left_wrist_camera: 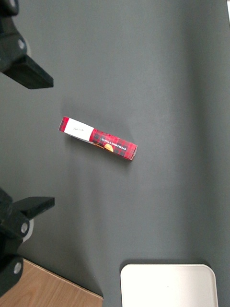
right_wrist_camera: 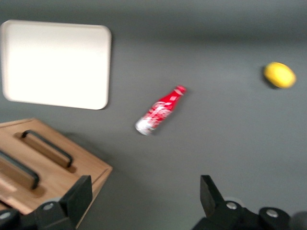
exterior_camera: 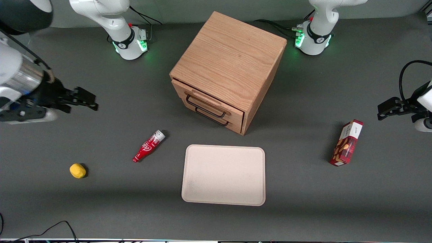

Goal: Open upper drawer
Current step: 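Move the right gripper down to the upper drawer's black handle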

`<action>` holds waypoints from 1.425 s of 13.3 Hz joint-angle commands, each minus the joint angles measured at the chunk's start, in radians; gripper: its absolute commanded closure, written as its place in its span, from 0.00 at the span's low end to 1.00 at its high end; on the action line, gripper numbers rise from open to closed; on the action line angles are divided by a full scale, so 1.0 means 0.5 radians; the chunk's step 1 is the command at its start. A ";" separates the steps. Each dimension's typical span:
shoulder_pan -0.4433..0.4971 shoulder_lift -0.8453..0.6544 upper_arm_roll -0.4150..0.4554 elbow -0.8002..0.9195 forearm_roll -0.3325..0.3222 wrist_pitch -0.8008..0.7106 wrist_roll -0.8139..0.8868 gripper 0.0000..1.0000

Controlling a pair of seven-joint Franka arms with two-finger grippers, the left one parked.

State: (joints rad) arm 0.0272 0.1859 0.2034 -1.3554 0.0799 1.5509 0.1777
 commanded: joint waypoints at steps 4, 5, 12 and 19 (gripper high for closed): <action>0.093 0.379 0.656 0.324 -0.217 -0.004 -0.006 0.00; 0.111 0.410 0.776 0.321 -0.394 0.024 0.000 0.00; 0.111 0.744 1.038 0.309 -0.534 0.239 -0.517 0.00; 0.114 0.907 1.063 0.177 -0.540 0.368 -0.794 0.00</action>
State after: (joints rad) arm 0.0903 0.6241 0.7168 -1.2546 -0.1632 1.7103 -0.1932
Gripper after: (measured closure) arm 0.000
